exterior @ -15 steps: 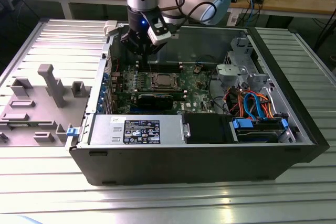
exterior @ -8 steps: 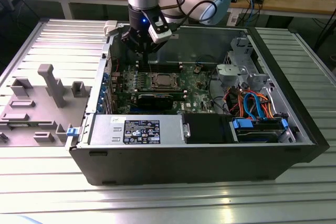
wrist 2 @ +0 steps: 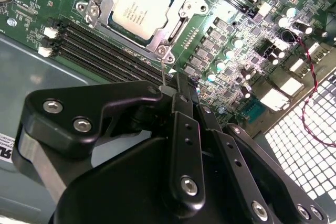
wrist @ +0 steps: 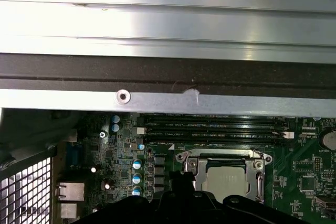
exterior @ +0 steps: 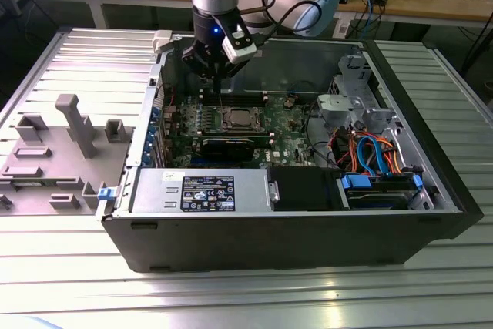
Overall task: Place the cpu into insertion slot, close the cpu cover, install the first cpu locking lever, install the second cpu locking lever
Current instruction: 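Install the first cpu locking lever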
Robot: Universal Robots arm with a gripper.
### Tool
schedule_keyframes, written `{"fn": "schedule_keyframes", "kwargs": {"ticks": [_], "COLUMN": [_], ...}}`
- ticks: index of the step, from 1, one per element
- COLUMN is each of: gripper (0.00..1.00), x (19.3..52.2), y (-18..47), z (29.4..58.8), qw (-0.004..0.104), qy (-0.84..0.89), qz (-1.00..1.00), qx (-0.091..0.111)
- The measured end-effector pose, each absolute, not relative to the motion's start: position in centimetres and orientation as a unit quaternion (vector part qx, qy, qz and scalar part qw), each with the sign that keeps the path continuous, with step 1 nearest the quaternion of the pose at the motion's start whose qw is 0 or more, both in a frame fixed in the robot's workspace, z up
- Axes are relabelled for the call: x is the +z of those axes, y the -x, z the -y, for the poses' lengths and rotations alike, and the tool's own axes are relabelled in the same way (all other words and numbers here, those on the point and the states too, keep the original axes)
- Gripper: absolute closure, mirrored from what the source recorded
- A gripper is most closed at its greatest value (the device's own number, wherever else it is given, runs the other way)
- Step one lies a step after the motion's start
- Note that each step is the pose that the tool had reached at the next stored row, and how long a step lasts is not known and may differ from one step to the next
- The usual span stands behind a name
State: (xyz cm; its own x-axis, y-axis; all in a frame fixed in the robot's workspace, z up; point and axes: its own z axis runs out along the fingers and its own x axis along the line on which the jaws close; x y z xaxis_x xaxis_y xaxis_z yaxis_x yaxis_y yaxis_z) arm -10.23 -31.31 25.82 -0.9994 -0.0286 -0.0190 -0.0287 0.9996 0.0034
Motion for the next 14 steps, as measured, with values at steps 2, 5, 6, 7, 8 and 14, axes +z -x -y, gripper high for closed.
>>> {"fn": "schedule_keyframes", "kwargs": {"ticks": [2,5,6,7,8,14], "gripper": [0.89,0.89,0.89,0.89,0.89,0.89], "x": [25.82,25.82,25.82,25.82,25.82,25.82], "y": [10.23,10.17,10.10,10.05,10.02,9.75], "z": [31.31,31.31,31.31,31.31,31.31,31.31], "qw": [0.009,0.009,0.009,0.009,0.009,0.009], "qy": [0.014,0.014,0.014,0.014,0.014,0.014], "qz": [-1.000,-1.000,-1.000,-1.000,-1.000,-1.000], "qx": [0.002,0.002,0.002,0.002,0.002,0.002]}}
